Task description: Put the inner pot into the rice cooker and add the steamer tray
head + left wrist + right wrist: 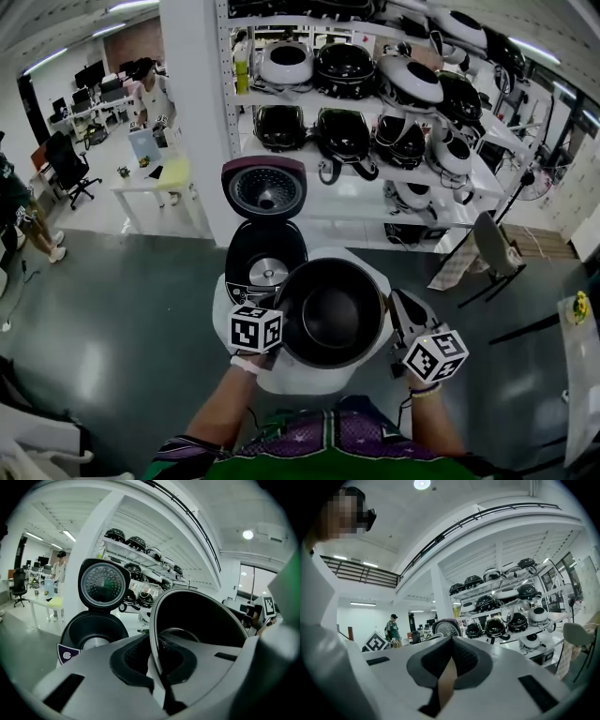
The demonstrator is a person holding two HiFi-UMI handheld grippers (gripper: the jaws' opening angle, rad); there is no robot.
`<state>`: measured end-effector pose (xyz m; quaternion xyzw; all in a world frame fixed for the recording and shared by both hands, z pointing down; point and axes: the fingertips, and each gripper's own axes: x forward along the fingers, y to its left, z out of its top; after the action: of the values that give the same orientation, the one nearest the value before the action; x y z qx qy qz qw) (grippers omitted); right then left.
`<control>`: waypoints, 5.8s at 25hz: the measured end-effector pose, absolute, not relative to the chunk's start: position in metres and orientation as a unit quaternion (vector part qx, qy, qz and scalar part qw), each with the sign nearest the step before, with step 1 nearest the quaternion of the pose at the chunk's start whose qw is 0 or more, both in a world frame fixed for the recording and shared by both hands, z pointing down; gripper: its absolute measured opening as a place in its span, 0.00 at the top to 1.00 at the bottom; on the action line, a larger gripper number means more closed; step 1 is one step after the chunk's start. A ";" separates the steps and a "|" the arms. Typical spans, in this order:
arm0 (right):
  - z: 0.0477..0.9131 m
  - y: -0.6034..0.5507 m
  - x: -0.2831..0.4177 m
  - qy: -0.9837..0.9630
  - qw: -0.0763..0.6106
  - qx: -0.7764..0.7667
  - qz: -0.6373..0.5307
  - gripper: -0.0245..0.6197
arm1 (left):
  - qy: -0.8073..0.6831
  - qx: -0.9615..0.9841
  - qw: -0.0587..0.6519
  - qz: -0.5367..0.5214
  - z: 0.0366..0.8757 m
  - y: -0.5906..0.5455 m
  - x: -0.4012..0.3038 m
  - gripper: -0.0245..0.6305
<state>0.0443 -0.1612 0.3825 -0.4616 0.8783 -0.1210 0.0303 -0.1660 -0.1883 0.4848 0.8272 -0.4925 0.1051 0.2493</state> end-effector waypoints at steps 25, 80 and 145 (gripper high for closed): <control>0.352 -0.226 0.013 0.917 0.056 -0.376 -0.120 0.95 | -0.631 0.743 0.218 0.048 0.423 -0.270 -0.278 0.92; 0.438 -0.320 0.033 0.918 -0.018 -0.350 -0.183 0.95 | -0.646 0.627 0.353 0.254 0.626 -0.412 -0.373 0.92; 0.396 -0.133 0.069 0.883 -0.007 -0.446 -0.143 0.95 | -0.586 0.776 0.206 0.115 0.504 -0.183 -0.235 0.73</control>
<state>0.0690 -0.1332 0.3955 -0.4460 0.8834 -0.1434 -0.0068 -0.2348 -0.1826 0.5036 0.7755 -0.5856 0.1147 0.2061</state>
